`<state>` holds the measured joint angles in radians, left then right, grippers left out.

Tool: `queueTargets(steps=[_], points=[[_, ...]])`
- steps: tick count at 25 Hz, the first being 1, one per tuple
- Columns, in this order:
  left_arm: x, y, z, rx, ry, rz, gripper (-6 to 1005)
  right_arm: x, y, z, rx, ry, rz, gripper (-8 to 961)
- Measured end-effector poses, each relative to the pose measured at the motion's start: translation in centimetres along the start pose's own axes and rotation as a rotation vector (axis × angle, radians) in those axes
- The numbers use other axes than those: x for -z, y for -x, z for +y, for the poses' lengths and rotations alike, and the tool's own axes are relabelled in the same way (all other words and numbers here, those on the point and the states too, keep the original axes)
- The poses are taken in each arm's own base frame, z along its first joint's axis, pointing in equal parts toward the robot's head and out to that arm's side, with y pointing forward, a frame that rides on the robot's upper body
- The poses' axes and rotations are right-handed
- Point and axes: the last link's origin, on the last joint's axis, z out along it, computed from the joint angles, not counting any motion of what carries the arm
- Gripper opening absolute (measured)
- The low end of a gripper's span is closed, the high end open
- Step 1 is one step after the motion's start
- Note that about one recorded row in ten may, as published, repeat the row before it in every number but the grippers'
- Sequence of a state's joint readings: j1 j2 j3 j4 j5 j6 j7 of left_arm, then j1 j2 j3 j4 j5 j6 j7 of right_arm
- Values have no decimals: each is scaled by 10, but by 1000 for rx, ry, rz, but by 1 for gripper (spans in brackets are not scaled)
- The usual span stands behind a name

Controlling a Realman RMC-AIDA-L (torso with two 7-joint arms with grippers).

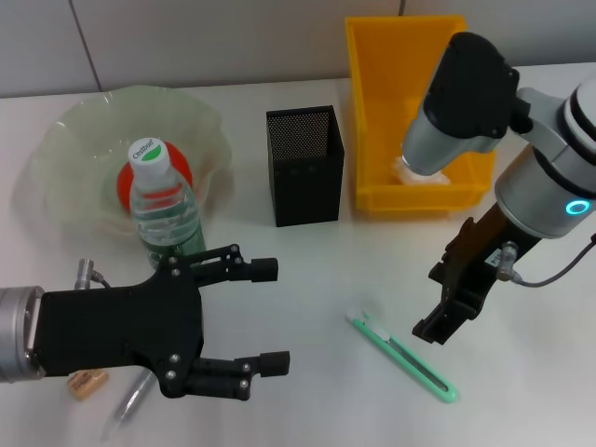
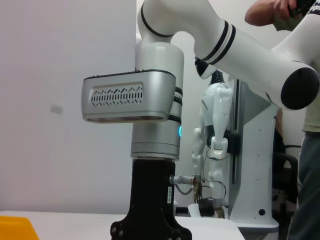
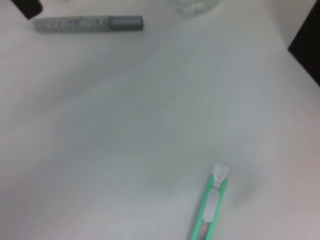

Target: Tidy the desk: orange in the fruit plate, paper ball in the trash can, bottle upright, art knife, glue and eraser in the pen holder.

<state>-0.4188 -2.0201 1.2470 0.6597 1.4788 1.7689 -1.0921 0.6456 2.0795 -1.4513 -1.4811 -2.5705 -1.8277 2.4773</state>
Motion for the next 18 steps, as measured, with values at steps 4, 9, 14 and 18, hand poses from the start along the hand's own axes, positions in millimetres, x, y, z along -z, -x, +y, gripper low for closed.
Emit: queueTargets(steps=[4,9,14,18], points=[[0,-1,2,1,9,6,865,1,6,3,-2,4,24,781],[0,0,4,0,15,13,865,-5,10,5,-25,23,45,780],[0,0,7,-12,17,22,865,-11,14,3,-37,27,47,780],[-1,0,8,-19,21,25,865,-18,22,3,-17,24,77,778]])
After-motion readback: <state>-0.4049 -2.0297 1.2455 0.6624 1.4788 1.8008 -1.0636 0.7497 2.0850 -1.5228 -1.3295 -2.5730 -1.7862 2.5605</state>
